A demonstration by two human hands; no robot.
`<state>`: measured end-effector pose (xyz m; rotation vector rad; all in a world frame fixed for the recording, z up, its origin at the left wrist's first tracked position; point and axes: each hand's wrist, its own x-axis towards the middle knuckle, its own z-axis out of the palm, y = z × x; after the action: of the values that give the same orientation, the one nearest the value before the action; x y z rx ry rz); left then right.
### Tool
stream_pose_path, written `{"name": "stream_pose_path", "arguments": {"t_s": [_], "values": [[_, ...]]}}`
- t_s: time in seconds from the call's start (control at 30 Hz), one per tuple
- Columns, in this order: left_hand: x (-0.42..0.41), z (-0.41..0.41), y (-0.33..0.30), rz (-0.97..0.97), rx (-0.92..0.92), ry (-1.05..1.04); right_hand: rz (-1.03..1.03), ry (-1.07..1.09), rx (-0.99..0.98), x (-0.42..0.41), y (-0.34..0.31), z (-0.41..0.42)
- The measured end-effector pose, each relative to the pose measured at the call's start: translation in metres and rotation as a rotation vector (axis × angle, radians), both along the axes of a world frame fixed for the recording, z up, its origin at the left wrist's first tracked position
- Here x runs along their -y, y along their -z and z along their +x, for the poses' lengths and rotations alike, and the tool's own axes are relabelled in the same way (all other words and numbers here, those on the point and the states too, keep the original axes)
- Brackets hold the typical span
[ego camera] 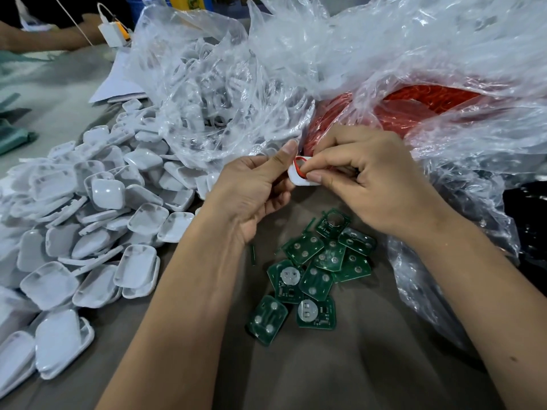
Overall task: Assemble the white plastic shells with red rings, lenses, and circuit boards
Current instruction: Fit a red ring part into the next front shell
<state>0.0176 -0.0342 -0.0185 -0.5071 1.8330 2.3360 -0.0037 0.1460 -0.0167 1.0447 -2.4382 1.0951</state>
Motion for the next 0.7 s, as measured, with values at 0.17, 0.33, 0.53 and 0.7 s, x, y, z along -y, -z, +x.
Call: {"name": "stream_pose_path", "arguments": {"t_s": [0.17,0.33,0.53,0.7], "values": [[-0.001,0.001,0.000,-0.037,-0.060,0.026,-0.008,0.045,-0.027,0.001,0.002,0.000],[0.003,0.001,-0.004,0.168,-0.086,0.086,-0.050,0.119,-0.036,-0.001,0.002,-0.002],[-0.002,0.004,0.001,0.196,-0.129,0.056,-0.043,0.145,-0.046,0.000,0.003,-0.001],[-0.004,0.002,0.006,0.065,-0.126,0.039,-0.037,0.187,-0.050,0.002,0.006,-0.001]]}}
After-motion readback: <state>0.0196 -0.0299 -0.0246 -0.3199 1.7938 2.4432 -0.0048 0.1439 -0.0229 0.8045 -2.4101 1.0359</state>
